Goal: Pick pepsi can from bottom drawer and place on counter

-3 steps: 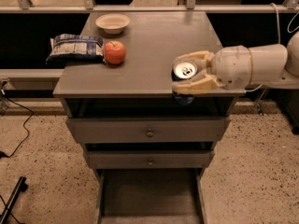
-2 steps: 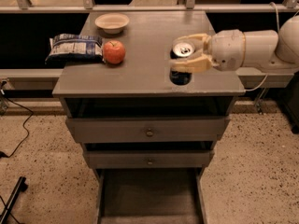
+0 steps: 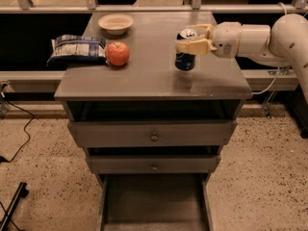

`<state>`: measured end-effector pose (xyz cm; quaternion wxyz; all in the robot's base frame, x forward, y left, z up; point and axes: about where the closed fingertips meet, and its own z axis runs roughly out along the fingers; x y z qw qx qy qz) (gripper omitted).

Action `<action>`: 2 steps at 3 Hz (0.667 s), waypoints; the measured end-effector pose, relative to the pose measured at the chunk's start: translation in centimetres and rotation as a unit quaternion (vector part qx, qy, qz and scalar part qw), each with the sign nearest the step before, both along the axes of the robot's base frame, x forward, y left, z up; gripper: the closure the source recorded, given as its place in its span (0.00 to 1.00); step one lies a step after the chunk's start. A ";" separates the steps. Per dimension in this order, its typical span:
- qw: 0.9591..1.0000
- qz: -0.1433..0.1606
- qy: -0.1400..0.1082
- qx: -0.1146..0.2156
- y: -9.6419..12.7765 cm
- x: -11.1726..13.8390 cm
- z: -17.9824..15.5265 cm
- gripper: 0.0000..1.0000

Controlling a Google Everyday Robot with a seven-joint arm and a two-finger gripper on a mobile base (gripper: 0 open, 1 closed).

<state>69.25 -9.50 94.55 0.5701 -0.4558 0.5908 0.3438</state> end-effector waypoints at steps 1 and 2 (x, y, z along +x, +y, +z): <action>0.999 -0.023 0.039 -0.008 -1.0 2.0 -1.6 1.00; 0.997 -0.033 0.066 -0.015 -1.8 3.2 -3.2 0.75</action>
Offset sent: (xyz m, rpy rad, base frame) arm 0.0402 -0.0321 -0.0419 -0.0578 0.1778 -0.0927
